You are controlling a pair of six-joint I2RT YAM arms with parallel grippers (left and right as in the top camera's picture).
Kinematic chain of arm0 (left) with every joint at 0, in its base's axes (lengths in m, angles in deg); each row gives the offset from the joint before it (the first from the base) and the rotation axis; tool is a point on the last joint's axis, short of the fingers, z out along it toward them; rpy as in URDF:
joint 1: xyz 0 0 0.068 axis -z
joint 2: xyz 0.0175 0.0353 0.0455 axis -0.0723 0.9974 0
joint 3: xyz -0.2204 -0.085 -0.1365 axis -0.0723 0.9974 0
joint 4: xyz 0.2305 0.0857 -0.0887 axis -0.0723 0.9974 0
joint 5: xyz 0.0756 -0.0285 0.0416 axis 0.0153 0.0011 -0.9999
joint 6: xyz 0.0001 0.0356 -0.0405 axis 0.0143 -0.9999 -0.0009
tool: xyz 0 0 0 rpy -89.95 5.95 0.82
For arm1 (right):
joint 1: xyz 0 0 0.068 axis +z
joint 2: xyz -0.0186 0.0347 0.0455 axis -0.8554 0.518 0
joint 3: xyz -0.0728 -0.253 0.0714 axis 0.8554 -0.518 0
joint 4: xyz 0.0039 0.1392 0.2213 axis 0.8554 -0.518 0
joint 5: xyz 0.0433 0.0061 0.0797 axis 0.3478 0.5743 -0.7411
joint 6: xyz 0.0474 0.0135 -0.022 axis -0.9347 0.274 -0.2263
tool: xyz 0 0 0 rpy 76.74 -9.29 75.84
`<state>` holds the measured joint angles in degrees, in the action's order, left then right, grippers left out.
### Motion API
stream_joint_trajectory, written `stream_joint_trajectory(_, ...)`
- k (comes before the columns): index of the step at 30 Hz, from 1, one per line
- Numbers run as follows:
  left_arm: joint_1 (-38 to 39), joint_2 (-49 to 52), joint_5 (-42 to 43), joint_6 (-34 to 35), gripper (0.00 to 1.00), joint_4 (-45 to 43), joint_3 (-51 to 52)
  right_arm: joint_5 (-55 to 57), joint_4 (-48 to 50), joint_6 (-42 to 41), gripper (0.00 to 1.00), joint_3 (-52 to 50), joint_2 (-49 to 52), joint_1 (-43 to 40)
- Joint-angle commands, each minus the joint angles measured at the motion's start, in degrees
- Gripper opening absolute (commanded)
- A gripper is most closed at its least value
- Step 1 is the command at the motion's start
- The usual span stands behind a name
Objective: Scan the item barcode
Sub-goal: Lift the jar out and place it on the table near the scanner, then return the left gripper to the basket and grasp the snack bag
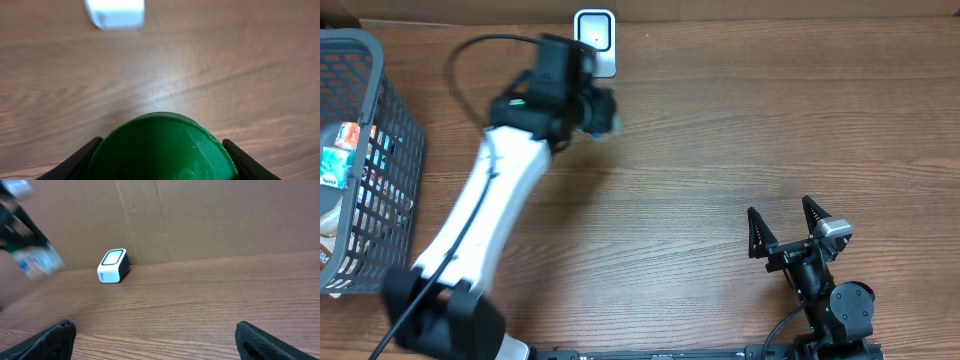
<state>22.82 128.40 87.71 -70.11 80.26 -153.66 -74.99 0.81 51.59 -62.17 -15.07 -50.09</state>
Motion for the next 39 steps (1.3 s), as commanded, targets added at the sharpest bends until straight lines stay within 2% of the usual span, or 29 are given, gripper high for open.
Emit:
stream_joint_trajectory(1,4.2,5.9,-6.1,-3.9,0.38,-1.2,-1.3,-0.3,0.2,-0.1,1.00,-0.6,-0.5,-0.1)
stream_joint_trajectory(11,6.2,19.4,-5.8,-4.5,0.37,-4.4,-1.3,-0.3,0.2,-0.1,1.00,-0.6,-0.5,-0.1)
stream_joint_trajectory(14,6.2,22.1,-5.4,-4.3,0.41,-4.9,-1.3,-0.3,0.2,-0.1,1.00,-0.6,-0.5,-0.1)
stream_joint_trajectory(18,6.2,23.3,-3.7,-4.3,0.55,-4.7,-1.3,-0.3,0.2,-0.1,1.00,-0.6,-0.5,-0.1)
stream_joint_trajectory(21,6.1,22.9,-2.9,-4.3,0.72,-4.5,-1.4,-0.3,0.2,-0.1,1.00,-0.6,-0.5,-0.1)
stream_joint_trajectory(22,6.1,22.5,-2.8,-4.3,0.79,-3.4,-2.0,-0.3,0.2,-0.1,1.00,-0.6,-0.5,-0.1)
stream_joint_trajectory(26,6.1,20.1,-1.6,-4.3,0.93,5.0,-9.0,-0.3,0.2,-0.1,1.00,-0.6,-0.5,-0.1)
stream_joint_trajectory(29,5.9,18.0,-1.6,-4.3,0.99,13.2,-17.8,-0.3,0.2,-0.1,1.00,-0.6,-0.5,-0.1)
stream_joint_trajectory(34,3.5,13.5,-1.6,-4.3,0.99,24.0,-34.2,-0.3,0.2,-0.1,1.00,-0.6,-0.5,-0.1)
stream_joint_trajectory(39,-2.6,10.1,-1.6,-7.3,1.00,32.4,-44.6,-0.3,0.2,-0.1,1.00,-0.6,-0.5,-0.1)
